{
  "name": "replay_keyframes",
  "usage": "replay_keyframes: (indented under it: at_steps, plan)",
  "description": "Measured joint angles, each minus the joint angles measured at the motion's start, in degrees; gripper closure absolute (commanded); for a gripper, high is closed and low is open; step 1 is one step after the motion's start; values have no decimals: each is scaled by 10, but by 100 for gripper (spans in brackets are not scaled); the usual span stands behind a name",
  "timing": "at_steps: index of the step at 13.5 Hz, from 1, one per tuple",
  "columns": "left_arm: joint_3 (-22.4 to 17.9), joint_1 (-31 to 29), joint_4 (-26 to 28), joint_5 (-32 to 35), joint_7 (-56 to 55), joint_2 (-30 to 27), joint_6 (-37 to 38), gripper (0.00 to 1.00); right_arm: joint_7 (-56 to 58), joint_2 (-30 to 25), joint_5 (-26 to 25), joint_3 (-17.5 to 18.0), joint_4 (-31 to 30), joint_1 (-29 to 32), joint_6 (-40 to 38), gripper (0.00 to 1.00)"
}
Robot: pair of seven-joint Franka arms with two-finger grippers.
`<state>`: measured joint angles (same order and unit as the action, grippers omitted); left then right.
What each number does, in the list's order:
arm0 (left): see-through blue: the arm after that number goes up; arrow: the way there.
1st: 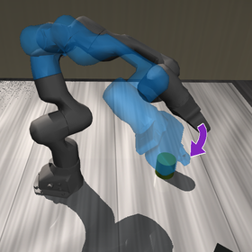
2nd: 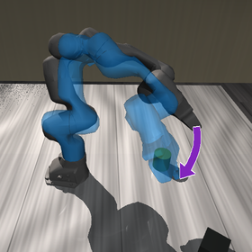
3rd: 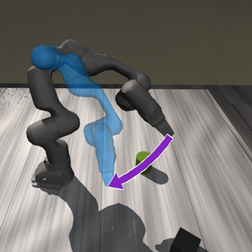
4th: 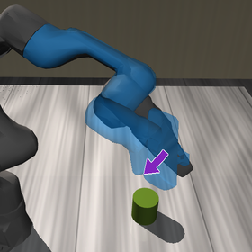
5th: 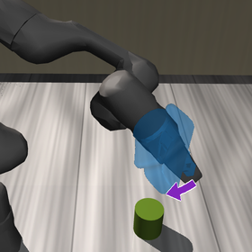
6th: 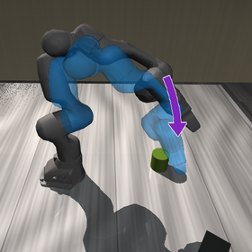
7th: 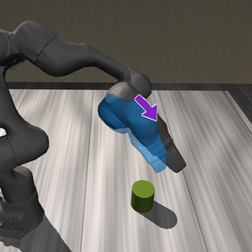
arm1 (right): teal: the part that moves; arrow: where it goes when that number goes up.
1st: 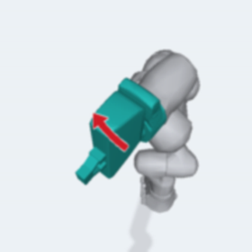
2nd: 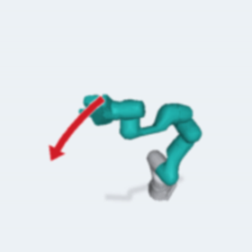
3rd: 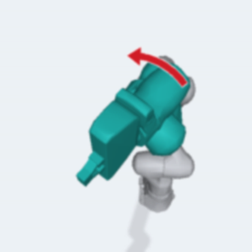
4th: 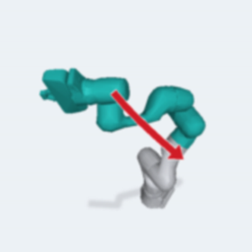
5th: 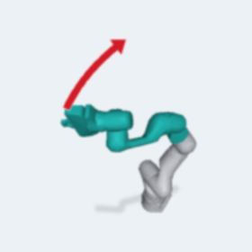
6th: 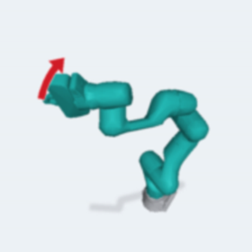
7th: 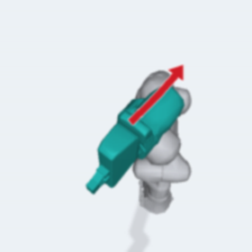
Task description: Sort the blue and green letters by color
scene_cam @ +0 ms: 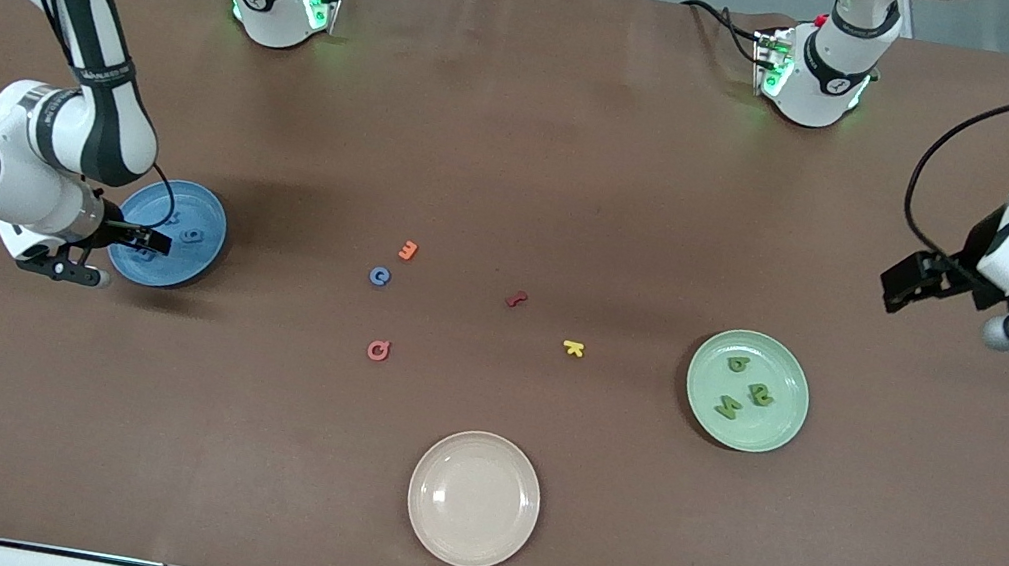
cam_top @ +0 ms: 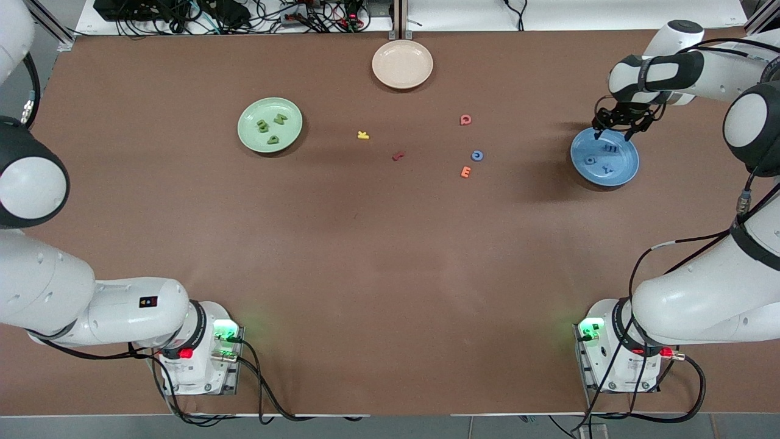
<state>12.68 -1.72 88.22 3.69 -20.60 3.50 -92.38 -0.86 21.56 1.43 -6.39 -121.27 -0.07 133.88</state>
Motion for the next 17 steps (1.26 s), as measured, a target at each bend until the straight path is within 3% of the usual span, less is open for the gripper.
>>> replay_keyframes:
  at_steps: [2, 8, 17]
  plan:
    - [-27, 16, 0, -17, 12, -17, 30, 0, -62, -1, 19, 3, 0, -32, -1, 3]
    - [-29, 16, 0, -19, 15, -34, 68, 0, -226, -1, 87, 6, 3, -147, 1, 3]
    - [-30, 16, -1, -19, 25, -37, 60, 0, -455, 30, 97, 7, 46, -284, 48, 4]
